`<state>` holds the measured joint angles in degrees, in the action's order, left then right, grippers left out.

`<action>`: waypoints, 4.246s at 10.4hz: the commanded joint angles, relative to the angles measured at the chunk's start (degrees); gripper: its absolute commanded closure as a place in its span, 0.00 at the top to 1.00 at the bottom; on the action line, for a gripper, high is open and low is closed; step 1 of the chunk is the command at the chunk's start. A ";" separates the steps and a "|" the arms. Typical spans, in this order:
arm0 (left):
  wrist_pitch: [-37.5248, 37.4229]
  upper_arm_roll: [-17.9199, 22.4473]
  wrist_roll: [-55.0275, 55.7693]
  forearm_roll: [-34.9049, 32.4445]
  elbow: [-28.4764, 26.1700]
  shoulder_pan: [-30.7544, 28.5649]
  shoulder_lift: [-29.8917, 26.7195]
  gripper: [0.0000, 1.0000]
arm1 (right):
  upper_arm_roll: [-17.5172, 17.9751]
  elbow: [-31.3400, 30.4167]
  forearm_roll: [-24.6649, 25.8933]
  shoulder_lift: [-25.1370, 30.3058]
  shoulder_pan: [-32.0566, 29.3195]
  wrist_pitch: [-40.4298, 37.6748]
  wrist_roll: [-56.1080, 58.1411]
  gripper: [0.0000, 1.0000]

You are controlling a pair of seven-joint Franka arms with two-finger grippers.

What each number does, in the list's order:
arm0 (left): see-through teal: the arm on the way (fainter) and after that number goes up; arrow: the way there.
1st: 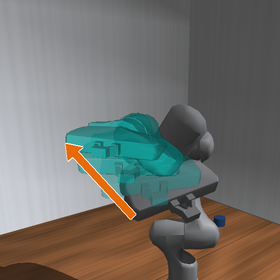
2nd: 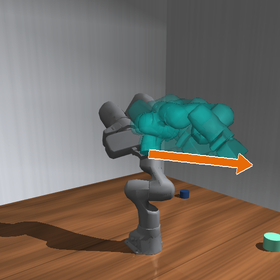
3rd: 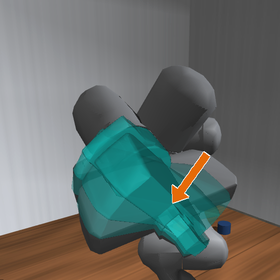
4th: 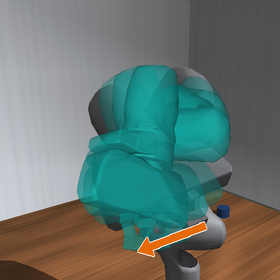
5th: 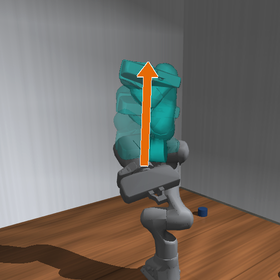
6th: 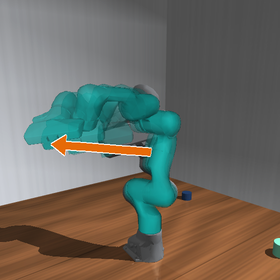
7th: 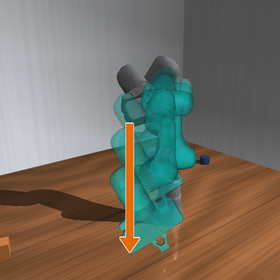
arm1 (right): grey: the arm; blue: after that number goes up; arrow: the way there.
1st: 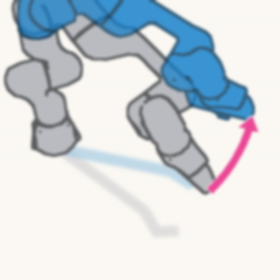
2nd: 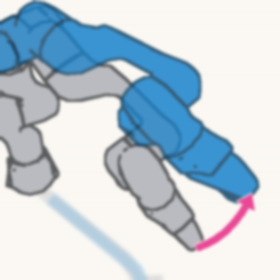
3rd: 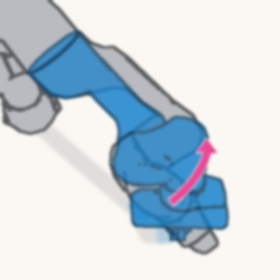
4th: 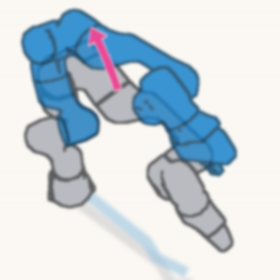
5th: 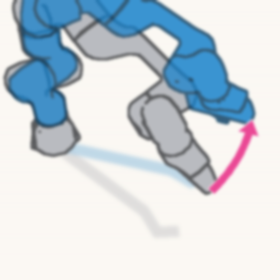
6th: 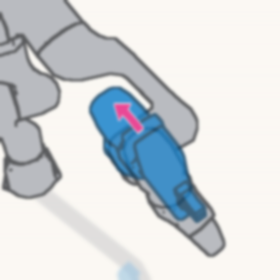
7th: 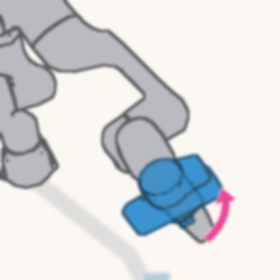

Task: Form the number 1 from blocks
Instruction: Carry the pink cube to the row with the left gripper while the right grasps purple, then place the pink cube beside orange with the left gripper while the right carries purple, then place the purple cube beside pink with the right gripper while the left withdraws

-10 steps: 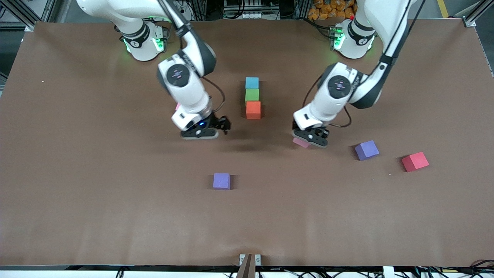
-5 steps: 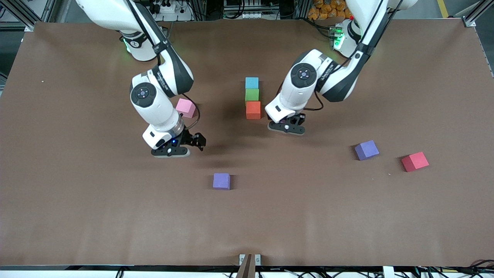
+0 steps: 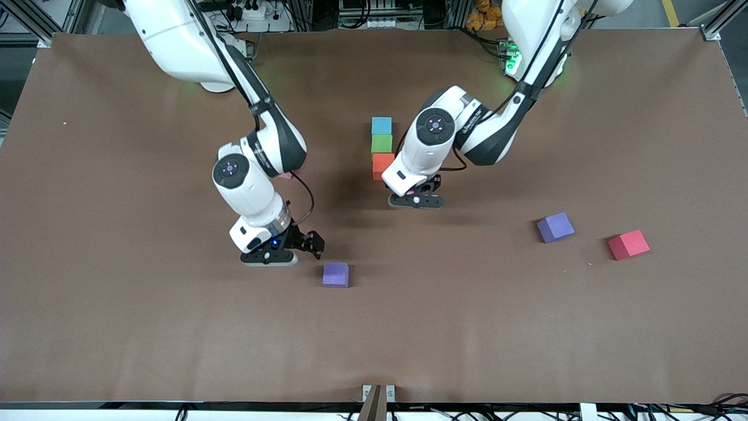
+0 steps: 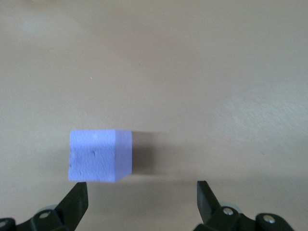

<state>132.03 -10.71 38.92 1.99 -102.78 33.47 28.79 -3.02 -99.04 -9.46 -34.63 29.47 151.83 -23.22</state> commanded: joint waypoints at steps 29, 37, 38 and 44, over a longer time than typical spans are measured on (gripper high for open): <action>-8.97 8.16 0.59 2.84 7.68 3.91 -3.20 1.00 | -0.49 4.39 -2.84 -5.64 4.27 3.91 -0.69 0.58; -12.49 7.63 -41.69 -4.98 -2.95 -17.10 -13.92 1.00 | -2.78 3.50 -3.10 -5.28 19.91 2.24 -14.83 0.58; -15.37 7.63 -45.04 -4.98 -2.17 -19.12 -15.33 1.00 | -2.78 2.63 -3.10 -5.19 21.14 2.24 -15.71 0.58; -35.17 8.07 -53.52 -4.02 12.42 -24.42 -18.67 1.00 | -2.87 -5.12 -2.93 -0.53 23.26 2.24 -16.42 0.58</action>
<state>99.22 -2.13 -14.12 -1.66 -92.08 9.40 11.17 -5.20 -100.12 -12.07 -38.75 51.84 154.29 -38.91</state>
